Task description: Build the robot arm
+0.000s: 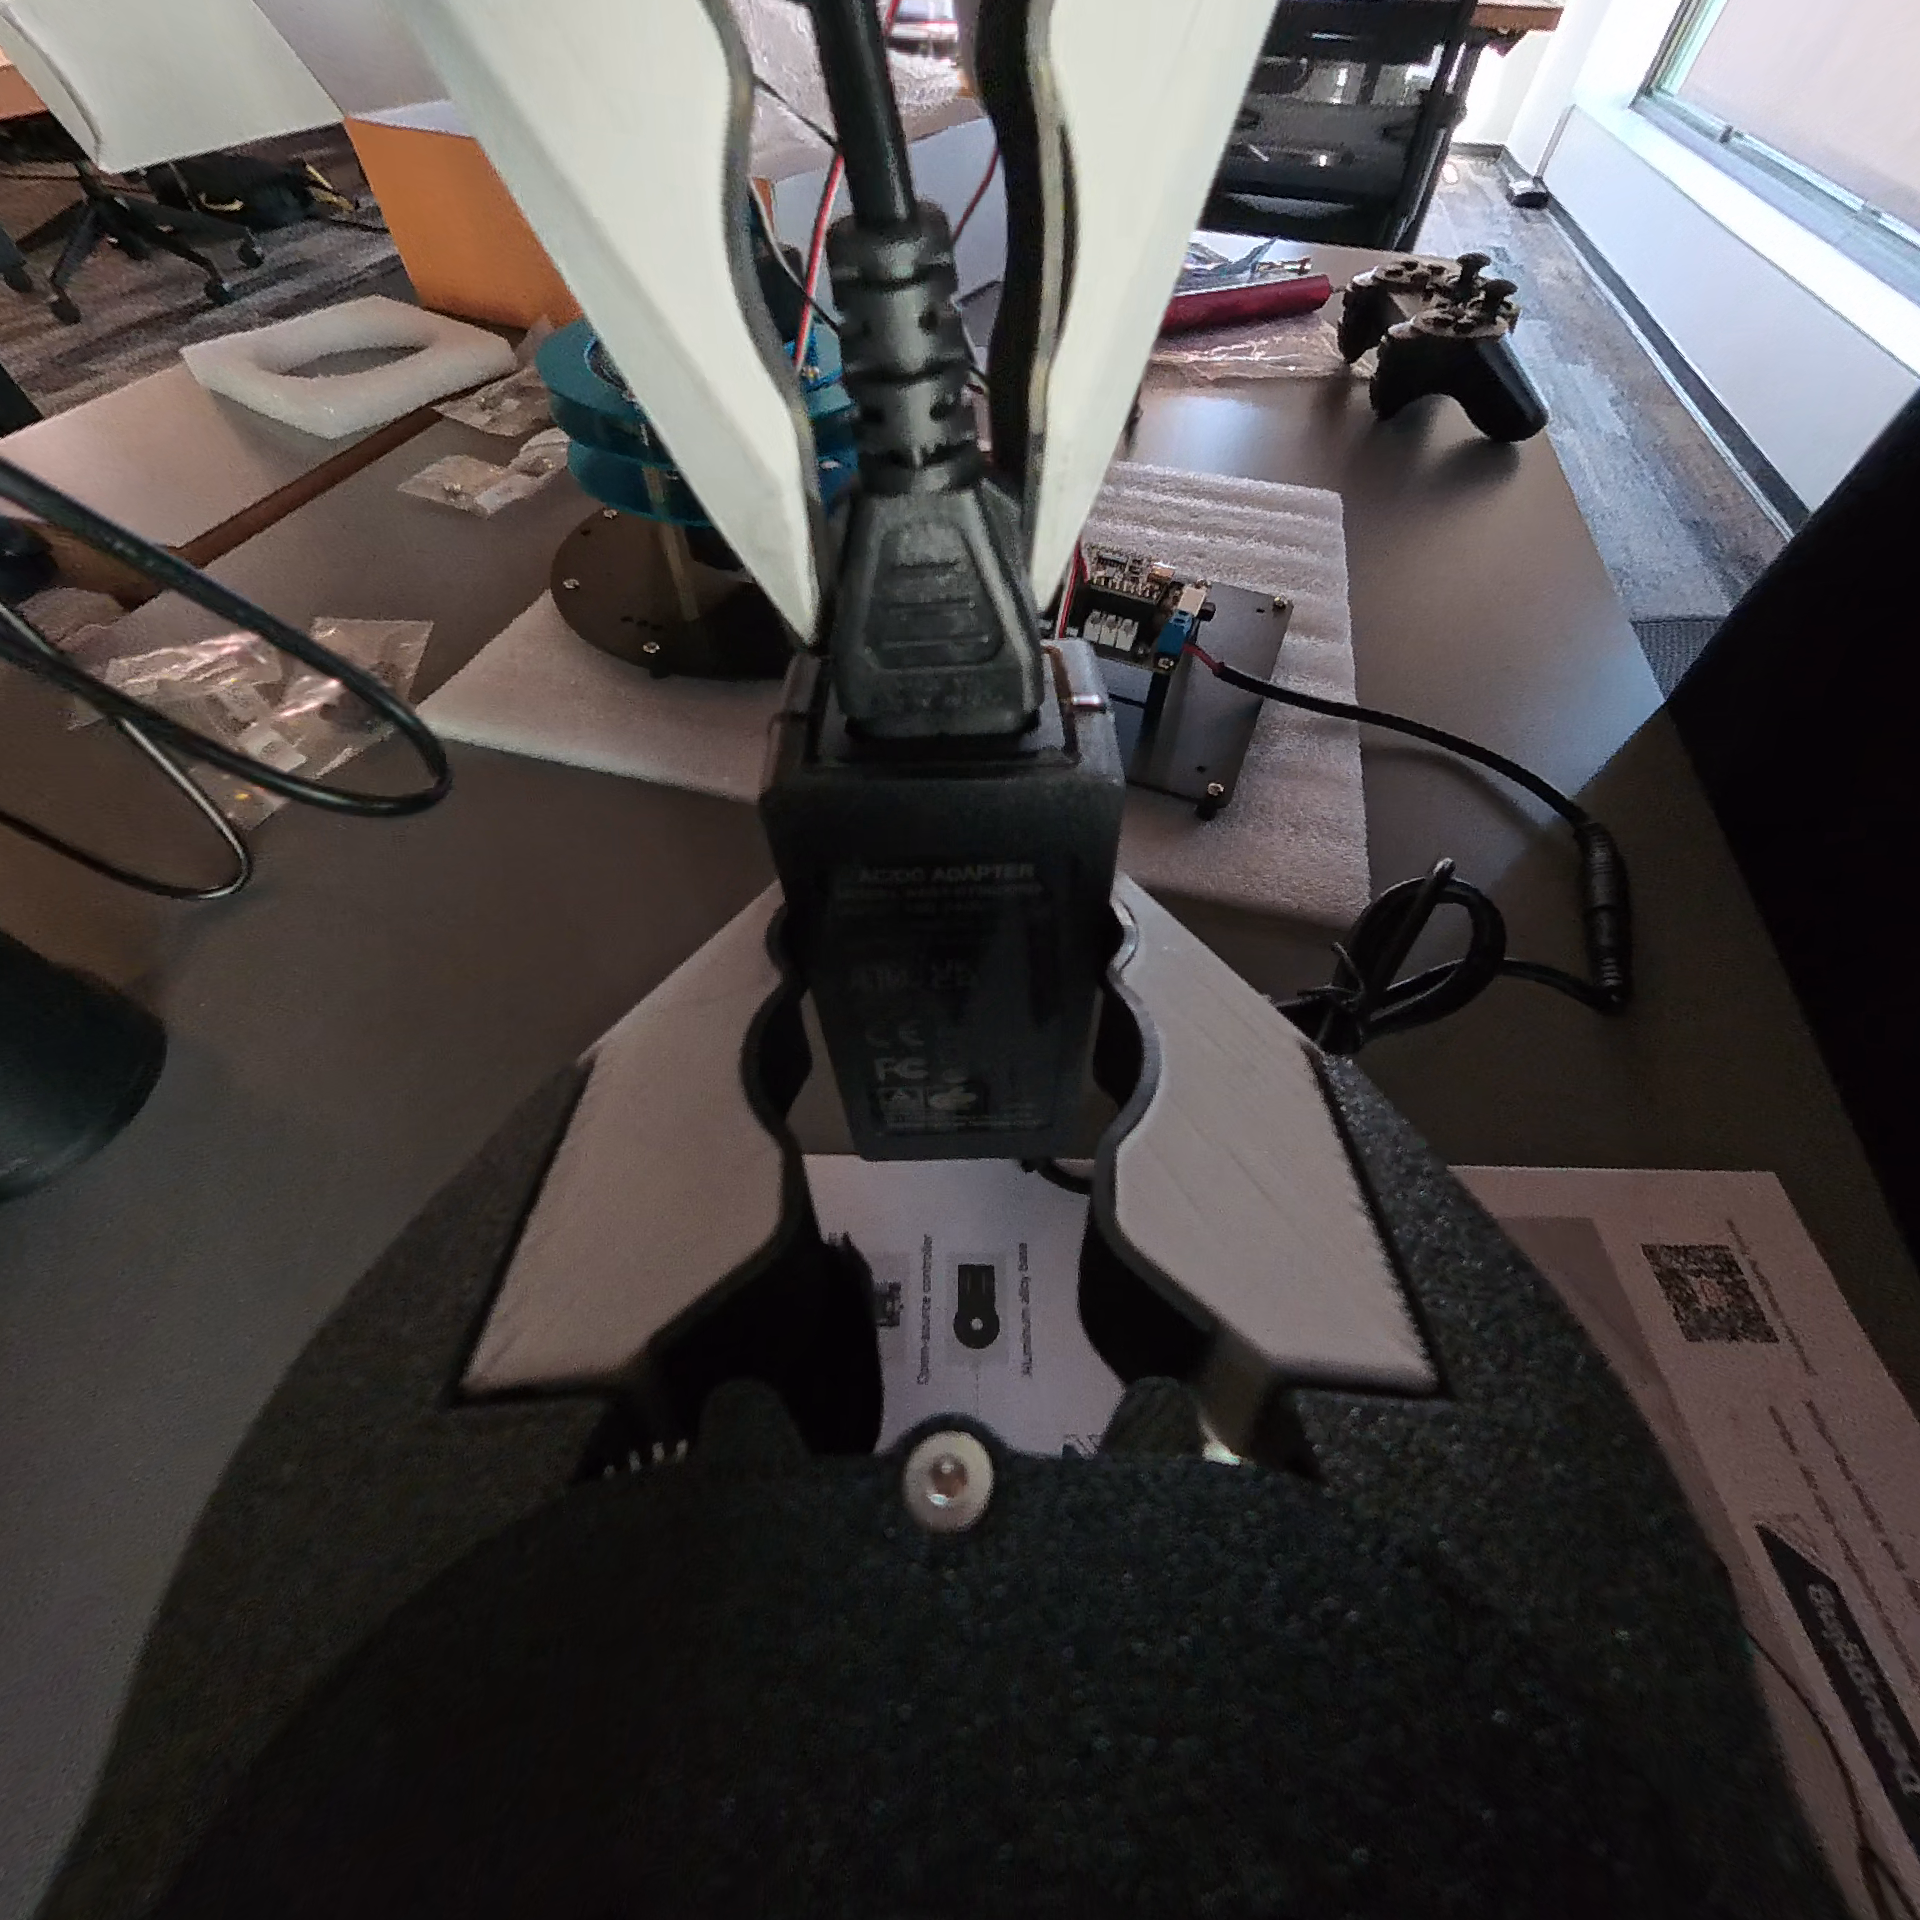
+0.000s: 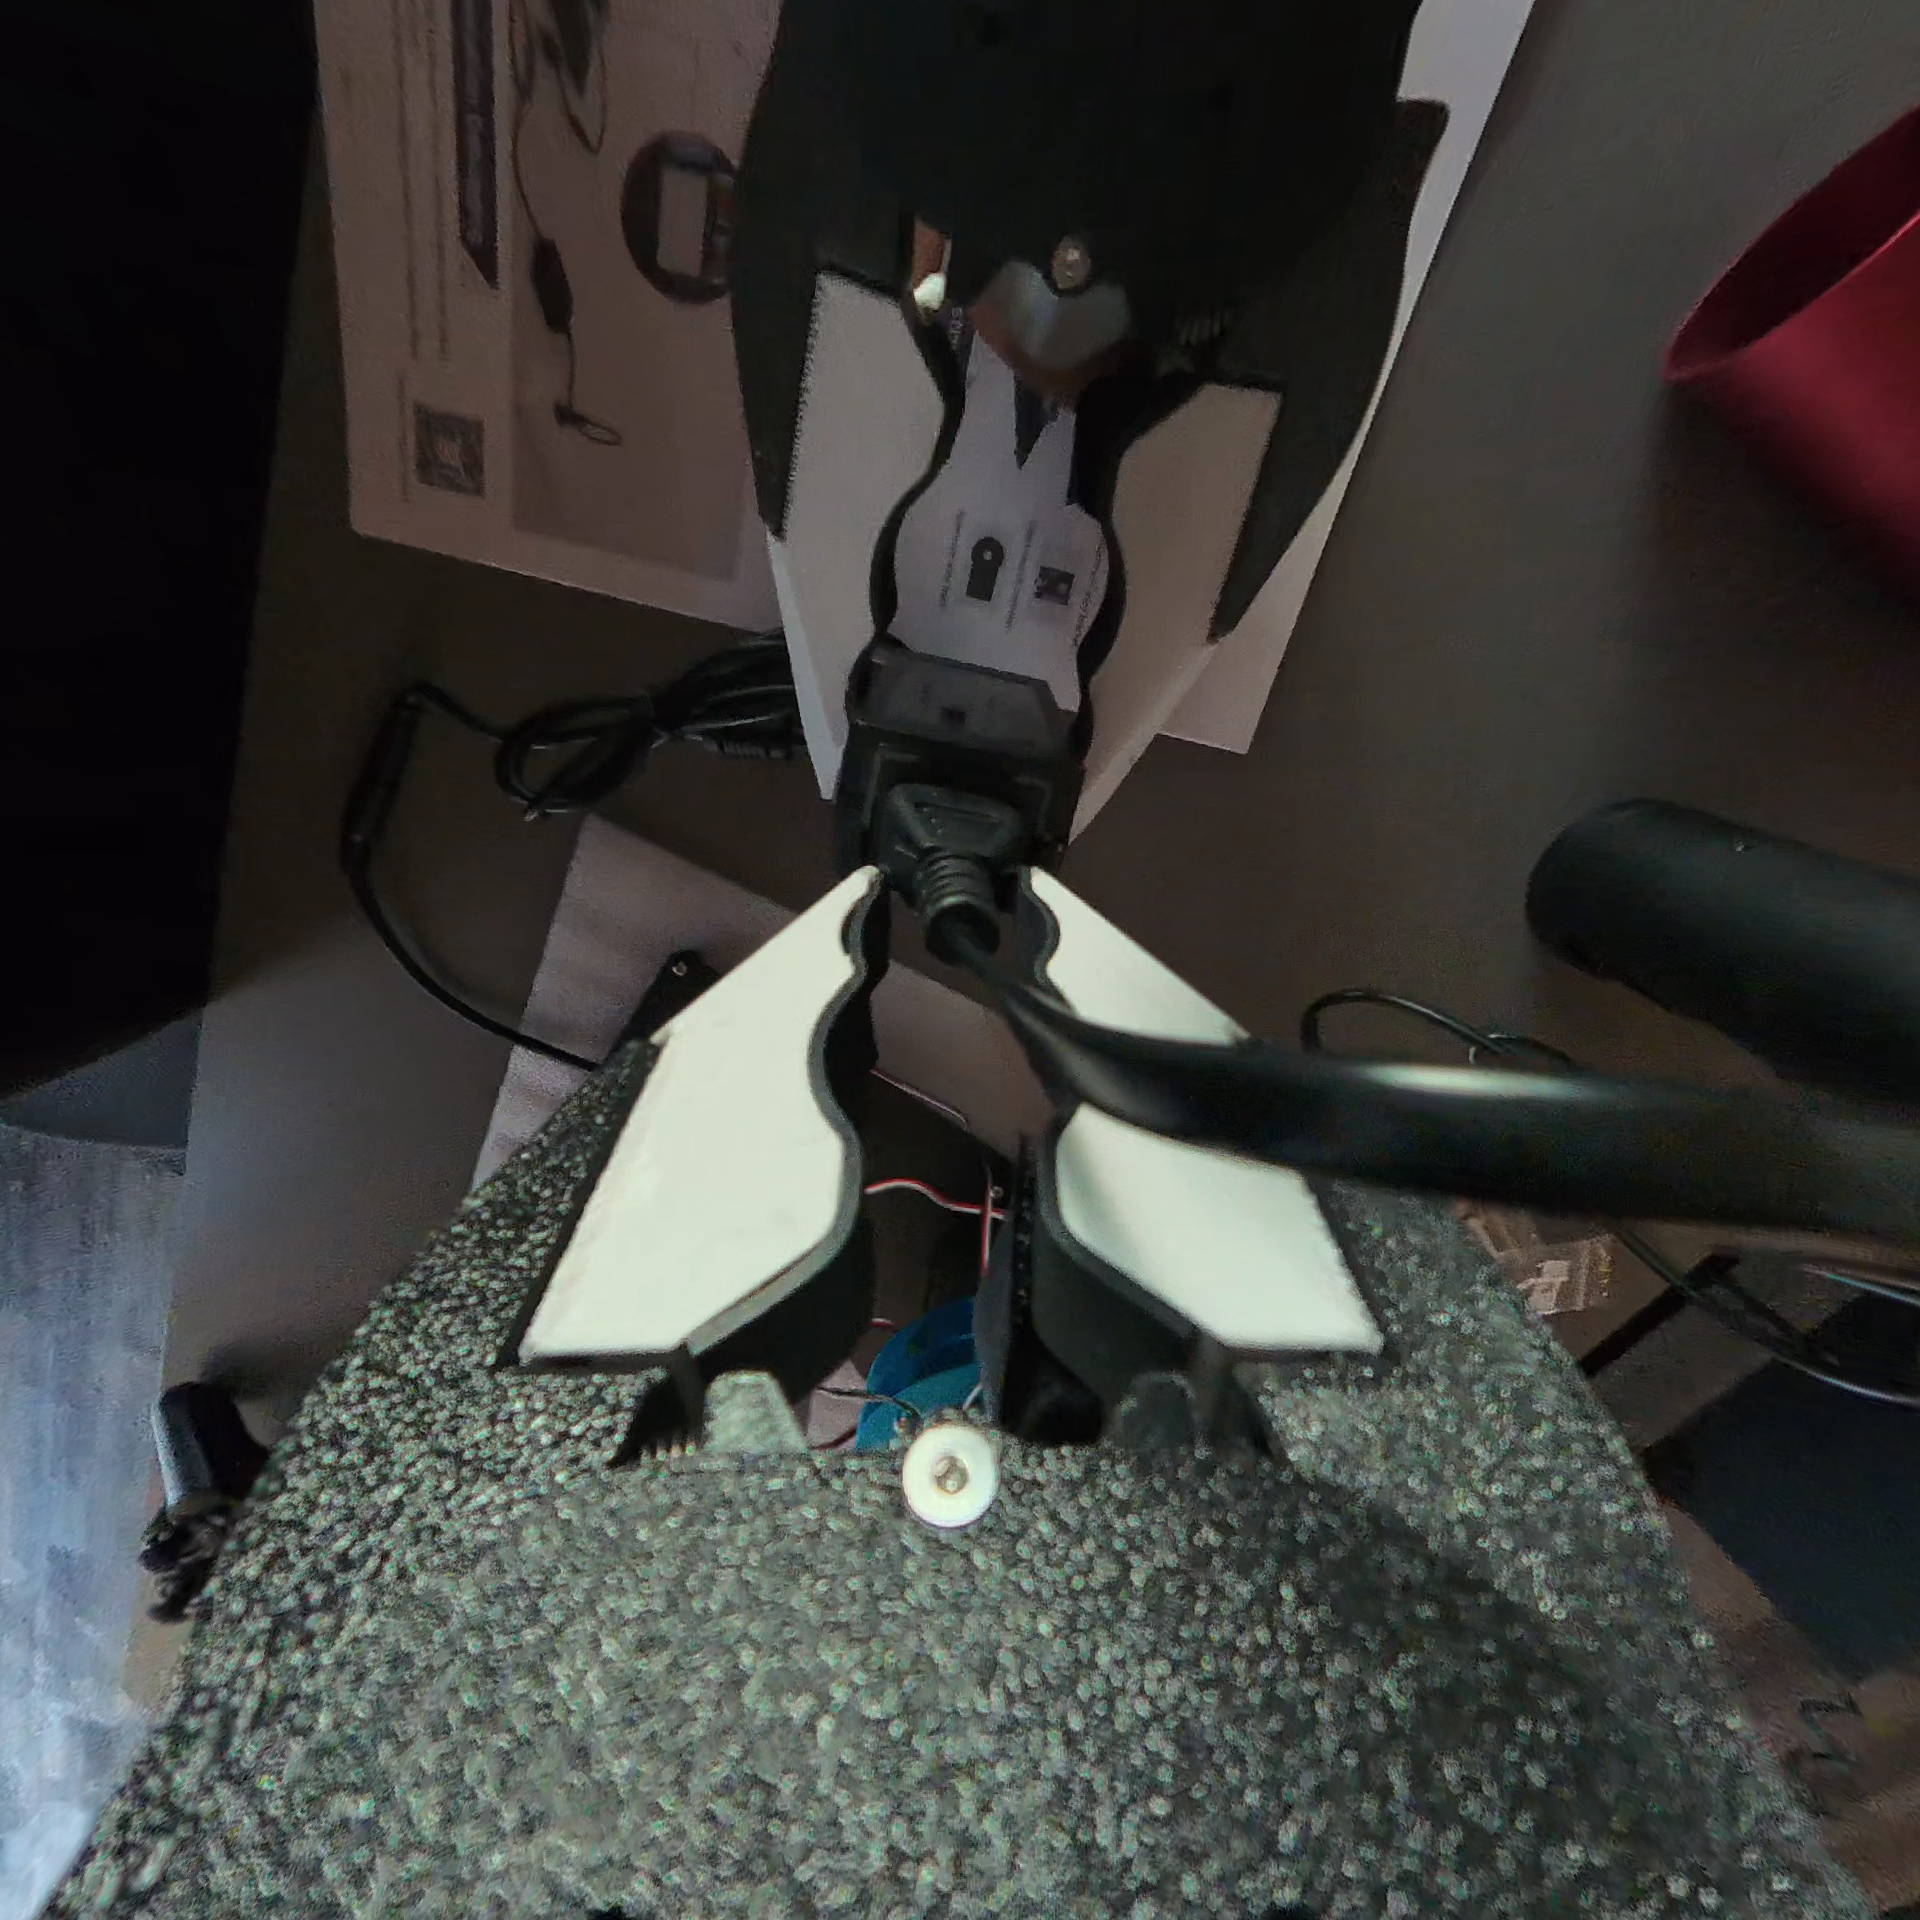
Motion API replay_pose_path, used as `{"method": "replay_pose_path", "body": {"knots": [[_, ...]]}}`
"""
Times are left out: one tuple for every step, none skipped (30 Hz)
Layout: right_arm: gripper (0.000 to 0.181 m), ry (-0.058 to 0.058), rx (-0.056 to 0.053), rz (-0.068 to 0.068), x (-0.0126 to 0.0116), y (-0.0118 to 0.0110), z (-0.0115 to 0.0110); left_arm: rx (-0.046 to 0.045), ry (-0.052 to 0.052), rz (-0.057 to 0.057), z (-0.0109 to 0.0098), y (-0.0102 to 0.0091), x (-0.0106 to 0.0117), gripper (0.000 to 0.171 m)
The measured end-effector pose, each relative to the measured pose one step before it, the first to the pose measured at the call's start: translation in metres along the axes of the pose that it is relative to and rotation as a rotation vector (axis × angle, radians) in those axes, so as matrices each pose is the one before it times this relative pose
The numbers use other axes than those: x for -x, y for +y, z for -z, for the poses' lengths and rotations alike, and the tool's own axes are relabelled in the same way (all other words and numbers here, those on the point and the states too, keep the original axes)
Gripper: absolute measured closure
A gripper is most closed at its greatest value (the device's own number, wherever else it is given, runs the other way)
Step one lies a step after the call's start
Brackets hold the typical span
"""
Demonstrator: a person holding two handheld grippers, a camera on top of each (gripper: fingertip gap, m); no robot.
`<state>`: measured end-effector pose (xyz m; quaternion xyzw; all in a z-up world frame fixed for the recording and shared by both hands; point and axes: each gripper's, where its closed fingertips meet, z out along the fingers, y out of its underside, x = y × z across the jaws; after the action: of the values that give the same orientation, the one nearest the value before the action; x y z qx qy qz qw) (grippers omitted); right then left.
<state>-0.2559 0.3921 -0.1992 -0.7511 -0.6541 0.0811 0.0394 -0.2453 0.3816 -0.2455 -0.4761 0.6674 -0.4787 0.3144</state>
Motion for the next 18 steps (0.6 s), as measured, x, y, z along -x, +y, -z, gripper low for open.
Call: {"method": "replay_pose_path", "body": {"knots": [[0.159, 0.0030, 0.0189, 0.0021, -0.00033, 0.00047, -0.00015, 0.00120, -0.0024, 0.0041, 0.00004, 0.00024, 0.00059, 0.118], [0.160, 0.0147, 0.0167, 0.0111, -0.00098, 0.00077, -0.00036, 0.00169, 0.0008, 0.0041, -0.00006, 0.00025, 0.00030, 0.118], [0.160, 0.0035, 0.0037, -0.0067, -0.00035, -0.00017, -0.00022, 0.00141, 0.0009, 0.0039, -0.00005, 0.00021, 0.00040, 0.118], [0.160, 0.0022, -0.0079, -0.0229, -0.00170, 0.00003, -0.00066, 0.00268, -0.0020, 0.0095, 0.00000, 0.00055, 0.00106, 0.118], [0.160, 0.0002, -0.0084, -0.0271, -0.00200, 0.00070, -0.00084, 0.00206, 0.0004, 0.0136, -0.00035, 0.00040, 0.00107, 0.118], [0.160, 0.0049, -0.0105, -0.0089, -0.00145, 0.00045, -0.00078, 0.00252, 0.0007, 0.0101, -0.00030, 0.00036, 0.00095, 0.118], [0.162, 0.0223, -0.0065, -0.0090, -0.00315, 0.00021, -0.00174, 0.00229, -0.0021, 0.0112, -0.00002, 0.00052, 0.00137, 0.118], [0.162, 0.0304, -0.0004, 0.0021, -0.00376, 0.00037, -0.00173, 0.00058, 0.0017, 0.0166, 0.00014, 0.00051, 0.00120, 0.118], [0.163, 0.0109, 0.0021, -0.0042, -0.00209, 0.00068, -0.00080, 0.00083, 0.0025, 0.0104, -0.00015, 0.00017, 0.00059, 0.118], [0.162, -0.0084, 0.0043, 0.0052, -0.00023, 0.00122, 0.00019, 0.00027, -0.0020, -0.0010, -0.00046, -0.00012, 0.00011, 0.118], [0.162, -0.0117, 0.0015, 0.0181, 0.00026, 0.00111, 0.00085, -0.00250, -0.0017, -0.0026, -0.00032, -0.00051, -0.00048, 0.118], [0.162, -0.0230, -0.0089, 0.0099, 0.00165, -0.00054, 0.00114, -0.00422, -0.0005, -0.0060, 0.00006, -0.00072, -0.00091, 0.118], [0.161, -0.0321, -0.0102, -0.0026, 0.00265, -0.00085, 0.00124, -0.00351, -0.0031, -0.0103, 0.00034, -0.00037, -0.00086, 0.118], [0.155, -0.0241, -0.0232, -0.0240, 0.00051, -0.00352, 0.00216, -0.00220, -0.0027, -0.0065, 0.00034, -0.00030, -0.00061, 0.118], [0.144, -0.0251, -0.0324, -0.0160, 0.00105, -0.00497, 0.00280, -0.00088, -0.0023, -0.0023, 0.00016, 0.00001, -0.00002, 0.118], [0.148, -0.0399, -0.0279, -0.0188, 0.00323, -0.00305, 0.00321, -0.00007, -0.0011, -0.0007, -0.00007, -0.00002, 0.00001, 0.118], [0.149, -0.0194, -0.0139, -0.0204, 0.00036, -0.00163, 0.00052, 0.00033, -0.0004, -0.0012, -0.00013, -0.00009, -0.00012, 0.118], [0.147, -0.0331, 0.0006, -0.0106, 0.00388, 0.00044, -0.00190, 0.00014, -0.0002, -0.0024, -0.00012, 0.00000, -0.00019, 0.118]]}}
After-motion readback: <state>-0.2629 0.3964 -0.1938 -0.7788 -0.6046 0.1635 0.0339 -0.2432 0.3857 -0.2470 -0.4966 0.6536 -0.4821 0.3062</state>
